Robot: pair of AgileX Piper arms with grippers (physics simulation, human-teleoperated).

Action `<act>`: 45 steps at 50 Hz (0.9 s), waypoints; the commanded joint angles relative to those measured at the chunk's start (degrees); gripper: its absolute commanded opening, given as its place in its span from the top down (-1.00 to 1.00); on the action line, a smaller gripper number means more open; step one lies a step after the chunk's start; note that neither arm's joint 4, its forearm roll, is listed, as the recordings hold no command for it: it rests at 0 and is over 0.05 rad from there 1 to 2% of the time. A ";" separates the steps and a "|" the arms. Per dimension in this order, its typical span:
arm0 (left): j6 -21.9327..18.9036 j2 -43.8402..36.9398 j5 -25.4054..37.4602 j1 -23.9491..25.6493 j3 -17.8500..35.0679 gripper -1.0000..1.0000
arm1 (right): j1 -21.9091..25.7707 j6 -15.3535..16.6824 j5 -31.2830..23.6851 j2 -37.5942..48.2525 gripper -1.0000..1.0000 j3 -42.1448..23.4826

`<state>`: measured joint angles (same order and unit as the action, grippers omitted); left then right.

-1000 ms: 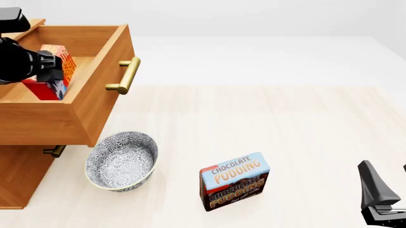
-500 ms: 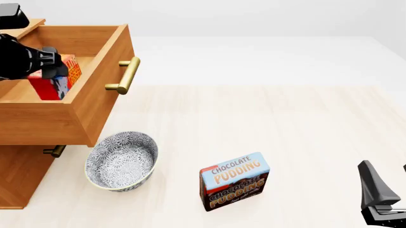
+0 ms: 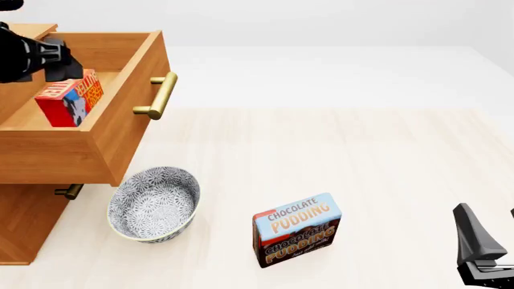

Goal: Put the butter at the back in the top drawer of the cabinet and close it.

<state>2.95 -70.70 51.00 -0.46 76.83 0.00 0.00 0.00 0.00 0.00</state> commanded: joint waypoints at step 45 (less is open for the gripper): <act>4.21 -0.34 3.11 19.03 15.13 -1.00 | 0.00 0.00 0.00 0.00 -1.00 0.00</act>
<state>6.70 -69.48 55.16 15.31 91.06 0.00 0.00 0.00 0.00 0.00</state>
